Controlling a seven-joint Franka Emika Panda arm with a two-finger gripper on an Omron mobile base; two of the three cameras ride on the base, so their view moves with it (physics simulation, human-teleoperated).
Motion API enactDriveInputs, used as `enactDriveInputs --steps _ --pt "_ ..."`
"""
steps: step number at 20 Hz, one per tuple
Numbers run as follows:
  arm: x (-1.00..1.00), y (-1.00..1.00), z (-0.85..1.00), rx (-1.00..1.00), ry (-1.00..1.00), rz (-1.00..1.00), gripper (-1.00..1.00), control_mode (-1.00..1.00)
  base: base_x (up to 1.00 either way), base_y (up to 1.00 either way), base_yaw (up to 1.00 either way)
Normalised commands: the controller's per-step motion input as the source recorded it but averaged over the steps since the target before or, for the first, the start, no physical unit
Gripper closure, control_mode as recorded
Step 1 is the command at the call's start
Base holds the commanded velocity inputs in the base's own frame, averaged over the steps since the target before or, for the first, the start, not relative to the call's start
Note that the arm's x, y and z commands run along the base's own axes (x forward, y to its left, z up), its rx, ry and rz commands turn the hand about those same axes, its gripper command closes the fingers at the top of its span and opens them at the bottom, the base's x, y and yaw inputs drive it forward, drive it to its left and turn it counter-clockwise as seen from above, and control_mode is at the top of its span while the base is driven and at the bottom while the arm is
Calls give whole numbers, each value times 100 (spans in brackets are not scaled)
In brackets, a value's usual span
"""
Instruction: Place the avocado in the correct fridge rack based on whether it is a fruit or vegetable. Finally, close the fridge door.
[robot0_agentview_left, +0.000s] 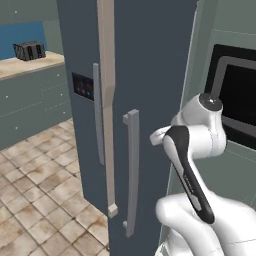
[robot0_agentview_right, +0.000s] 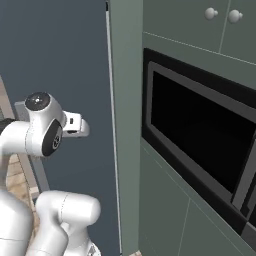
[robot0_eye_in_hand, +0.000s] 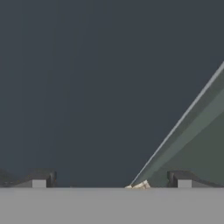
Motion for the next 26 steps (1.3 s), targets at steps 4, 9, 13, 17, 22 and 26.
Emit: enactDriveInputs --steps 4,9,13,17,22,26 --pt "76 0 -15 0 -8 0 -100 -100 0 0 0" --pt "79 13 -10 0 -3 0 -100 -100 0 0 0" --pt "68 29 -9 0 -4 0 -100 -100 0 0 0" --pt "53 41 -5 0 -3 0 -100 -100 0 0 0" --pt "44 29 -2 0 -4 -7 -100 -100 0 0 0" --pt "50 17 -4 0 -1 -14 -100 -100 0 0 0"
